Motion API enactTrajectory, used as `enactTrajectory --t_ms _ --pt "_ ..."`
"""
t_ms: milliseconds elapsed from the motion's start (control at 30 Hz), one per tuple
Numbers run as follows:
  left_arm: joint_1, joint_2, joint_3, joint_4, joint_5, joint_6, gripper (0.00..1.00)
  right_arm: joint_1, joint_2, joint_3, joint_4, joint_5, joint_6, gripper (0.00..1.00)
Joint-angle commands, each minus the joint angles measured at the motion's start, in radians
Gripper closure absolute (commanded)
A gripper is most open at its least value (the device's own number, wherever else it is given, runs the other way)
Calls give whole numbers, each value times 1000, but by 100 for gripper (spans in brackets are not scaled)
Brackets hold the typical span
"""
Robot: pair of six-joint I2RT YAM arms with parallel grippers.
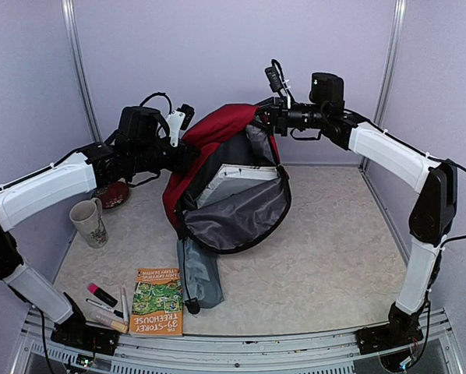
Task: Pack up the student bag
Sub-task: Pass from the right arm to the left, then adjust the book in the largest pocket of the bag.
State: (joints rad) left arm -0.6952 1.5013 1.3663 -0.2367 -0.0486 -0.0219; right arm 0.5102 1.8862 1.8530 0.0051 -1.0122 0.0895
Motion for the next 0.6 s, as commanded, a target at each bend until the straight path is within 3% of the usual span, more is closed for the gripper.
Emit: enactTrajectory --t_ms 0,133,267,433,567 --pt "28 3 112 30 -41 -155 100 4 -74 16 -114 392 -6 61" --pt "42 35 235 -69 -96 -282 100 5 -223 -151 -117 577 -17 47" --pt "39 37 271 -82 -88 -341 100 7 -378 -330 -59 656 4 41" --pt "28 37 277 -83 -133 -374 100 74 -519 -604 148 492 31 49" --pt "22 41 273 -83 -130 -385 100 157 -508 -746 282 457 25 56"
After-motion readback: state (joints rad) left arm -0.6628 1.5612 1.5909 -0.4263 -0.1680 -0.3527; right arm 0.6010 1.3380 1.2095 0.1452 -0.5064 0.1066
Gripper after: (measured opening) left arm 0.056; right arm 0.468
